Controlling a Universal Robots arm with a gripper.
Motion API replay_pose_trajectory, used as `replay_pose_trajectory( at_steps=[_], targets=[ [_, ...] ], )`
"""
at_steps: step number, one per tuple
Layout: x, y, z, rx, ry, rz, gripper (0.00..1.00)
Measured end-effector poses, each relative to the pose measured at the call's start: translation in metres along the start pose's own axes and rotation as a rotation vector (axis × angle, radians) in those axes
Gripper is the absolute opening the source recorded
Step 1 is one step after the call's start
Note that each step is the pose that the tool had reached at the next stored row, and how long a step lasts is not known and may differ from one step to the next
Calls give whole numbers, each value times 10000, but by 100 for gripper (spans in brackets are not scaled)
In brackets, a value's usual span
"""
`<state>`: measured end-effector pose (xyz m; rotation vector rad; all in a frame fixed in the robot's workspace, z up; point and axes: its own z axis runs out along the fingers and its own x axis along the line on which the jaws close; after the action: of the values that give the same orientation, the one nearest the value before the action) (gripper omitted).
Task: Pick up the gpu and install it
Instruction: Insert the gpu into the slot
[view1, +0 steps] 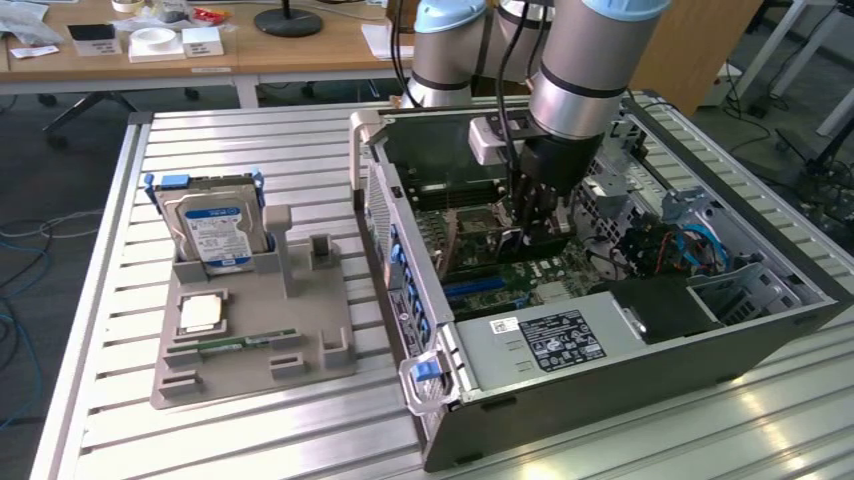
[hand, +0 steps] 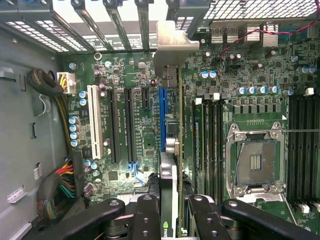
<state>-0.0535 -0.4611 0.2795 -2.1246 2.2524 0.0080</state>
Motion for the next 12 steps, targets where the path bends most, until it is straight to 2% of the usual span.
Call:
replay_pose_trajectory(
  at_steps=[12],
  targets=[
    [2, 32, 13, -1, -6, -72, 27]
  ],
)
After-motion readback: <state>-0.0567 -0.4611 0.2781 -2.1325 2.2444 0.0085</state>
